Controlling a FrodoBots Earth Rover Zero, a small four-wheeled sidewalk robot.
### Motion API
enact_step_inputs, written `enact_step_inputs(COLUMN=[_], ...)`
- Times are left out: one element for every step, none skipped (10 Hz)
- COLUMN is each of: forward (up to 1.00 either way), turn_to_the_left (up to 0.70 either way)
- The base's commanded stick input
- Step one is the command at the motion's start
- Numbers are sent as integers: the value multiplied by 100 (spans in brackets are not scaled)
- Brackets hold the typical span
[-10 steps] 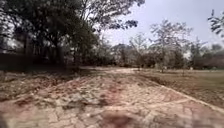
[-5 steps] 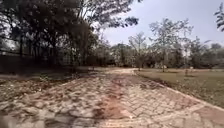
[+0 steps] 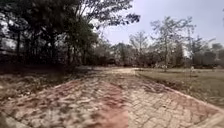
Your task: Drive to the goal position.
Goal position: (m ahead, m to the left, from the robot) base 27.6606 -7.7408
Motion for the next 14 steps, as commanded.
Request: enact_step_inputs(forward=[70,70,70,70,70,70,70,70,70,70,70,70,70,70], turn_to_the_left=[0,0,0,0,0,0,0,0,0,0,0,0,0,0])
